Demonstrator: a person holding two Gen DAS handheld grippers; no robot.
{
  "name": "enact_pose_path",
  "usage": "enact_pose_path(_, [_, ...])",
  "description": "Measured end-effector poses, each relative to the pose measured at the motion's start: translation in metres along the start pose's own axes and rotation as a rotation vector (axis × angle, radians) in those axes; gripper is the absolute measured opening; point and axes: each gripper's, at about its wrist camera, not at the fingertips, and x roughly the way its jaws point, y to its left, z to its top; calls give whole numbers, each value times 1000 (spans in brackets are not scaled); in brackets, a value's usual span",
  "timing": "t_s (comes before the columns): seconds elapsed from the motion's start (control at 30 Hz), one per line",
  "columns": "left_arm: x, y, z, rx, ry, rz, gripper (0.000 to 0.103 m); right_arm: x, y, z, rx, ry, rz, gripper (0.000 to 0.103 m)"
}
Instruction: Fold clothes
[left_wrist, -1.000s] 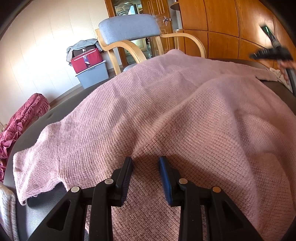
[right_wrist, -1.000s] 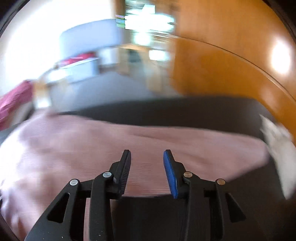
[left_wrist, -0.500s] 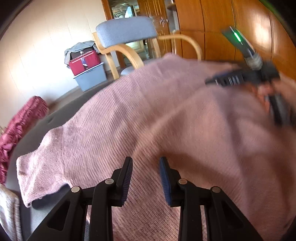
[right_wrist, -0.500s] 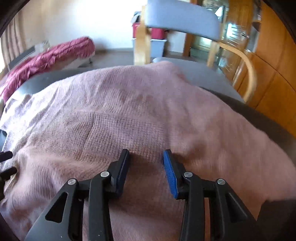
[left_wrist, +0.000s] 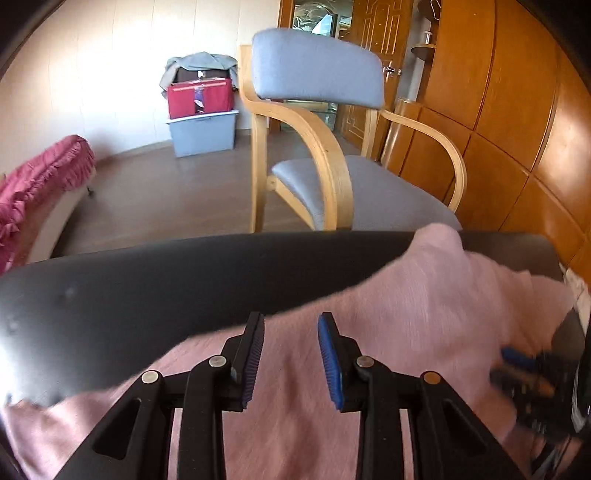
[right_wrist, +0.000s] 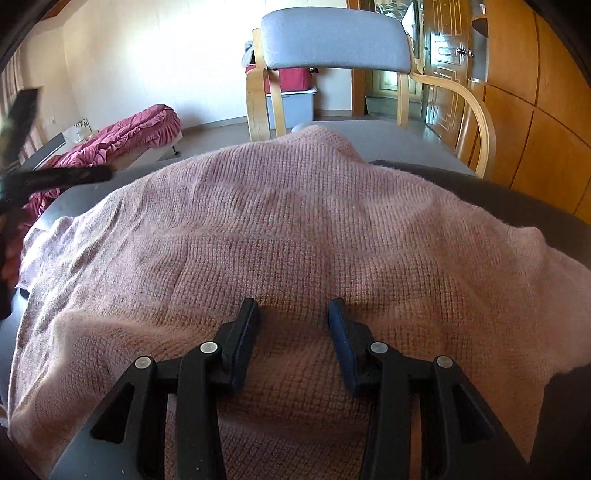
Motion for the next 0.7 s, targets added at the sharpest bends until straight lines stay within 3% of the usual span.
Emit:
enact_pose_path(0.13, [29,-24,3,81,50,-124,39,-1,-5,-8,4,-2,4,44])
enact_pose_path(0.23, [45,-40,-1,159,97,-154,44,2,-9,-6,19,-1,20,45])
enact_pose_path(0.43, [59,-70,-9,363,97,-55,51,3,-9,-7,24,-1,26,45])
enact_pose_path(0.7, [53,-77,-5,428,24,9,53,1,-15,-7,23,0,30,45])
